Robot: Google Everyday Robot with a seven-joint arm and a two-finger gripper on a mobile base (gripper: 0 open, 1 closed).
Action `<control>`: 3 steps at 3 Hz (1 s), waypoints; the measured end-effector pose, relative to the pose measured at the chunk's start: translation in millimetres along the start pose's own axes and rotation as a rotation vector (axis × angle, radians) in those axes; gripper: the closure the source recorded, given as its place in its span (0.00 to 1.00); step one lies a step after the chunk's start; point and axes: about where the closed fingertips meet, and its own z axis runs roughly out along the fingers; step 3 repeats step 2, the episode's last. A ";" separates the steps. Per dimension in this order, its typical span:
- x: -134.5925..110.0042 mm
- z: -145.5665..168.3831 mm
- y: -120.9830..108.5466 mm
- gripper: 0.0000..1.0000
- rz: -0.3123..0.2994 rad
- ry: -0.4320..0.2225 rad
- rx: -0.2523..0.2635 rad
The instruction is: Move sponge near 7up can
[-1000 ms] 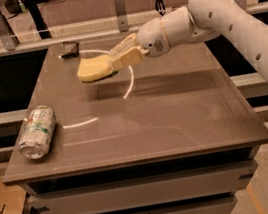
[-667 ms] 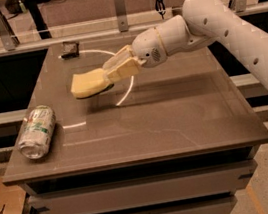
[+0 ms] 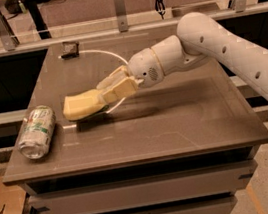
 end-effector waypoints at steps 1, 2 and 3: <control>3.1 8.2 14.4 0.12 0.016 -0.034 -0.025; 2.7 10.2 14.7 0.00 0.015 -0.032 -0.029; 2.7 10.2 14.7 0.00 0.015 -0.032 -0.029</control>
Offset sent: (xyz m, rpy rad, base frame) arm -0.0134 0.0048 -0.0028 0.0299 0.0220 0.0112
